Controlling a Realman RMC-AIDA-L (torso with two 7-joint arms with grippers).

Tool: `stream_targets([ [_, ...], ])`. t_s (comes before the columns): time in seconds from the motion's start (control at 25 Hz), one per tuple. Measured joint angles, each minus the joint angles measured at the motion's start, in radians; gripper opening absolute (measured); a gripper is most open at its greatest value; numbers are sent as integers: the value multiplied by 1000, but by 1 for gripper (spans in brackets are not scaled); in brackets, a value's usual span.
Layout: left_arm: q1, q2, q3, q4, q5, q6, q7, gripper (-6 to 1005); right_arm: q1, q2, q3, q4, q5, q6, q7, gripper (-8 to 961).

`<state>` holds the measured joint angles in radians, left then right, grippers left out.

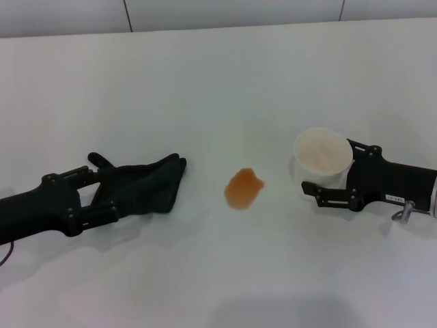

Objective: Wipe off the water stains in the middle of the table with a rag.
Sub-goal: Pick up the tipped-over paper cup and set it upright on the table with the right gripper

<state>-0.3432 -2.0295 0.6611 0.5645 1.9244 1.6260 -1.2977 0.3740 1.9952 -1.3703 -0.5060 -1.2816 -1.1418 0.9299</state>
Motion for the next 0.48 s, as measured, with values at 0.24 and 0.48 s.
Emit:
stream_targets([
  [0.24, 0, 1, 0, 0, -5, 0, 0, 765, -9, -9, 4, -60, -97, 4, 94, 862],
  [0.48, 5, 2, 0, 0, -6, -2, 0, 765, -36, -19, 5, -167, -223, -1, 213, 860],
])
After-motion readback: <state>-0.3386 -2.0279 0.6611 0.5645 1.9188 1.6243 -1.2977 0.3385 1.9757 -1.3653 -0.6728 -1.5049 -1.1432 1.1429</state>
